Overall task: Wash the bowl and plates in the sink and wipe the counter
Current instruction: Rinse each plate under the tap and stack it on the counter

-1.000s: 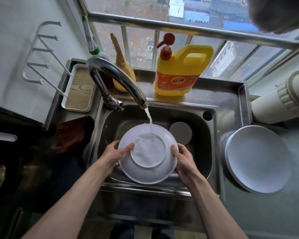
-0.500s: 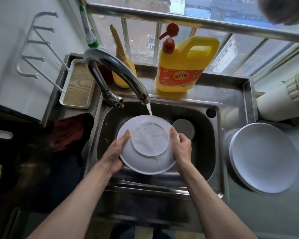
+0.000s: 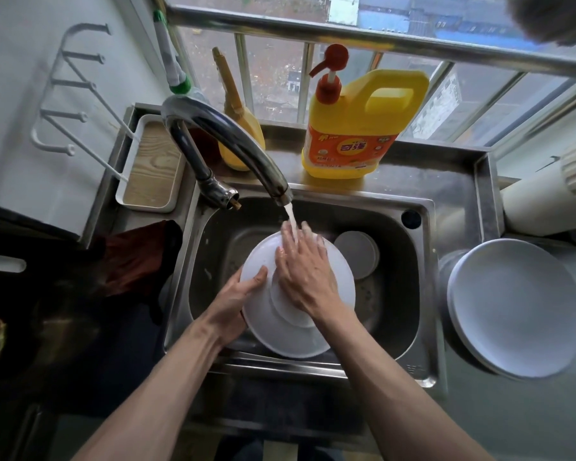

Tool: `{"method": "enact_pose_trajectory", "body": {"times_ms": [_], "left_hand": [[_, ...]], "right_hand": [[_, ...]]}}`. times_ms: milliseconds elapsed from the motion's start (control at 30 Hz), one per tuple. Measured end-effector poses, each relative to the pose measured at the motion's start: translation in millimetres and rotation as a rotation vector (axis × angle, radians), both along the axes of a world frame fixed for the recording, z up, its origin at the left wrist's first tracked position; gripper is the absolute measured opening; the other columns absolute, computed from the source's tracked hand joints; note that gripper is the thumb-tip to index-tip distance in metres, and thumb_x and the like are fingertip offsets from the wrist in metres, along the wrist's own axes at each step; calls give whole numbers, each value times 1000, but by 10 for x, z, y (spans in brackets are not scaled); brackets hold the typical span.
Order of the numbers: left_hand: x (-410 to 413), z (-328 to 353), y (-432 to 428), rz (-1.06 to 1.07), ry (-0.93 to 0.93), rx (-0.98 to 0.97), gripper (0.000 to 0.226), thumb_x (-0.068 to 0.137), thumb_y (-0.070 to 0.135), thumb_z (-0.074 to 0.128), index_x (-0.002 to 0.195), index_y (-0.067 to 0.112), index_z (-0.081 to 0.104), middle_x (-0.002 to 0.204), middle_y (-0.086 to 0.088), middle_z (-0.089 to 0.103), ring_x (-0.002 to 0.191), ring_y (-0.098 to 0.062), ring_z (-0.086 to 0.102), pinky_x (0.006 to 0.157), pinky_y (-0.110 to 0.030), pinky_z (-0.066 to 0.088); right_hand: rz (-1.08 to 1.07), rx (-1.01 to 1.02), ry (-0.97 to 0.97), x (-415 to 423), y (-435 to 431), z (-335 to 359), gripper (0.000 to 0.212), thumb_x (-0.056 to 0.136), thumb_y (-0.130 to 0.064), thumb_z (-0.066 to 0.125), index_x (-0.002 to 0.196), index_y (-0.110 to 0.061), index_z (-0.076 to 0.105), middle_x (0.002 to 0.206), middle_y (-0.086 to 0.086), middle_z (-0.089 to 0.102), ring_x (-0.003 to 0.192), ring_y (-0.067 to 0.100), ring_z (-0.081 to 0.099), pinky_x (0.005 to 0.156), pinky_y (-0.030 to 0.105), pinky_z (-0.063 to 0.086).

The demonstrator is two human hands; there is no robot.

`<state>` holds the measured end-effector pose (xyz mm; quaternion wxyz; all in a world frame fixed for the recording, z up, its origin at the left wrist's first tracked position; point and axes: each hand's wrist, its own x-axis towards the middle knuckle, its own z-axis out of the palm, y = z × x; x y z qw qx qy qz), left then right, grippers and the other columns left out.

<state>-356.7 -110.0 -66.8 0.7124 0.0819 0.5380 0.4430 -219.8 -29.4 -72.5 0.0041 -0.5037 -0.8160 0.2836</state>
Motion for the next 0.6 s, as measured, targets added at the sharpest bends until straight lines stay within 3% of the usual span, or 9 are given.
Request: {"method": "enact_pose_trajectory", "body": {"times_ms": [100,233,333,500,600], "left_hand": [[66,5,18,53,-25,-3,52,106,51,37,145,22,55,136,-14,67,125,-29,65,92,-39,61],[96,42,74,172,-136,-36,53,109,52,27,140,24,58,139,-7,66,129,-20,62,99,-31,57],[128,68,127,221,-196,-47,55,109,51,24,131,21,64,134,-2,69,122,-13,66,94,-26,58],[55,24,72,272,-193,-69,70,105,62,28,140,9,57,138,-20,64,126,-32,64,103,-45,54],[6,18,74,291,-156,-62,68,103,65,32,139,14,58,131,-20,68,120,-35,67,101,-54,55]], "right_hand": [[144,68,48,-64,-101,38,71,102,-44,2,166,-16,15,174,1,10,160,15,-2,129,44,-5],[281,174,86,-113,-231,74,62,106,-37,15,162,-14,29,170,4,25,160,16,9,130,47,2],[314,210,138,-105,-279,71,60,106,-34,25,160,-11,35,167,8,31,159,17,15,130,47,10],[460,298,234,140,-358,-5,50,109,-31,38,155,-12,45,162,8,42,156,25,26,129,51,17],[473,411,278,364,-479,-71,46,111,-28,48,155,-13,47,163,6,40,157,29,25,128,53,20]]}}
